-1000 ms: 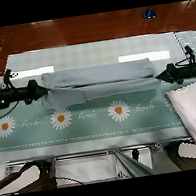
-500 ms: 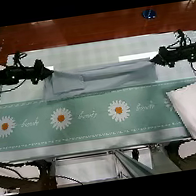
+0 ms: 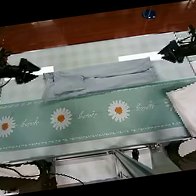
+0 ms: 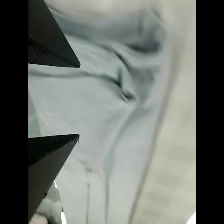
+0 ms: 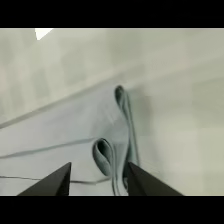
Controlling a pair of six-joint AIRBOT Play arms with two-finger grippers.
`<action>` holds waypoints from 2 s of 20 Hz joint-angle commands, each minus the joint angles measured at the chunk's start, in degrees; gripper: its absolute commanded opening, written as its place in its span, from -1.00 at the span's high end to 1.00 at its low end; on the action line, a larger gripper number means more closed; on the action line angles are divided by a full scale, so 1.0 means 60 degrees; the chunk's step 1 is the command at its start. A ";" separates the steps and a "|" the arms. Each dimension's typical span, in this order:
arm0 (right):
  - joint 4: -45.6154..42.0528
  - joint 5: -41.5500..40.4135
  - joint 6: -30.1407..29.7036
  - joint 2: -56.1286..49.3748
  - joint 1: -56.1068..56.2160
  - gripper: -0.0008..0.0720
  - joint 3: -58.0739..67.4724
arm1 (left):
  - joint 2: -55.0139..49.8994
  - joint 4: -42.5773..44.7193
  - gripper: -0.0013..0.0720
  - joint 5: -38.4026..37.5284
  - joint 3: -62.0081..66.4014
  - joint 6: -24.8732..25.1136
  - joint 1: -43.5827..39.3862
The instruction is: Fold the shirts.
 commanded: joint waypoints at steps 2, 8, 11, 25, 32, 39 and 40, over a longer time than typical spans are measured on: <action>-0.0896 0.0535 0.0386 0.0015 -0.0510 -0.14 -0.0703 | 0.2736 0.1271 -0.42 0.1381 -0.2575 0.0069 -0.0073; -0.0831 -0.0692 0.0379 -0.0120 0.0725 -0.15 -0.1311 | 0.5574 0.0739 -0.42 0.4342 -0.5931 0.0058 -0.2408; -0.0801 -0.0739 0.0514 -0.0557 0.1311 -0.15 -0.1311 | 0.5501 0.0729 -0.42 0.4765 -0.5931 0.0036 -0.3264; -0.1745 0.1082 -0.0044 0.3432 0.1566 0.89 -0.1880 | 0.4929 0.0353 0.92 0.6084 -0.5734 0.0153 -0.5464; -0.1840 0.1257 0.0579 0.7854 0.1577 0.89 -0.4069 | 0.0244 0.0382 0.92 0.5581 -0.1319 0.0135 -0.8513; -0.1814 0.1767 0.0900 0.9085 0.1577 0.89 -0.4109 | -0.3905 0.0375 0.92 0.3636 0.4171 -0.1592 -1.0604; -0.1800 0.1763 0.0900 0.9082 0.1577 0.89 -0.4109 | -0.4189 0.0372 0.92 0.3628 0.4473 -0.1814 -1.0918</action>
